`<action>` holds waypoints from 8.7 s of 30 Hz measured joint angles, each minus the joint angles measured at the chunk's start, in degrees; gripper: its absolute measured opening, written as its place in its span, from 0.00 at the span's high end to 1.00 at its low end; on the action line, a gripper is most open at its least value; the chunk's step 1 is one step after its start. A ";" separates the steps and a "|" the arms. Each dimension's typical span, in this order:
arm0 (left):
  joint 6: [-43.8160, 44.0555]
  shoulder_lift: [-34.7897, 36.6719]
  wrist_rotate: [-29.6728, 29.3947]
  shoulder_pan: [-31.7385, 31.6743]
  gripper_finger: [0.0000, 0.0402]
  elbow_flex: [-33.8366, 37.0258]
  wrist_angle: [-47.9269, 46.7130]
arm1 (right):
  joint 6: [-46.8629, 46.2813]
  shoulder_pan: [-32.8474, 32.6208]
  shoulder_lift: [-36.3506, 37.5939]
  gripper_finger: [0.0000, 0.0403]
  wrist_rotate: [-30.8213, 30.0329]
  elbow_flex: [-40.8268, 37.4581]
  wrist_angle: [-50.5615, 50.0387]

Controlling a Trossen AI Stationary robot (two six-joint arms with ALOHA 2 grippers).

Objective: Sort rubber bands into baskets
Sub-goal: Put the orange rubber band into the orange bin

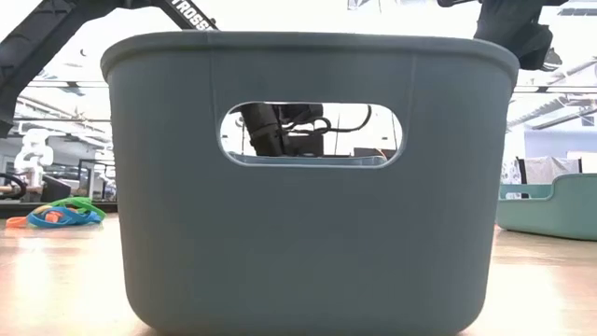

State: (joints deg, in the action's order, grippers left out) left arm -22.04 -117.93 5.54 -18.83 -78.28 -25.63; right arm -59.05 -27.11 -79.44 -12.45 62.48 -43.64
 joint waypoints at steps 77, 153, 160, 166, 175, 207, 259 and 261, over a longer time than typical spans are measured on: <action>30.11 -18.78 -1.03 -8.76 0.59 -42.47 -17.63 | -6.12 -8.63 0.02 0.72 -8.72 0.02 3.86; -8.29 -17.87 -6.20 1.65 0.98 -35.06 -39.30 | -2.29 -8.98 0.02 0.72 -17.57 0.00 2.45; -8.26 -15.71 -5.56 2.10 0.99 -39.22 -46.69 | -1.41 -8.98 0.02 0.72 -17.73 0.00 2.50; -6.80 -9.75 -4.80 1.70 0.99 -39.36 -46.68 | -1.31 -8.98 0.02 0.72 -17.77 -0.02 2.51; -3.30 -0.86 4.32 1.00 1.00 -39.43 -46.82 | 0.20 -8.98 0.02 0.72 -17.88 -0.02 2.55; 51.58 28.53 -4.82 38.94 1.00 -25.74 -64.13 | 41.94 5.50 0.00 0.72 -26.64 -0.02 18.07; 90.38 40.87 -1.37 55.84 0.64 19.80 -35.42 | 50.74 11.72 0.00 0.72 -9.90 -0.02 17.63; 87.07 44.51 -4.87 53.09 0.64 19.78 -41.23 | 50.17 11.98 0.00 0.72 -9.90 -0.02 19.27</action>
State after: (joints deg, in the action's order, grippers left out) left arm 65.03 -73.42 0.67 34.26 -58.50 -66.86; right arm -8.87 -15.13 -79.44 -22.35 62.46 -24.37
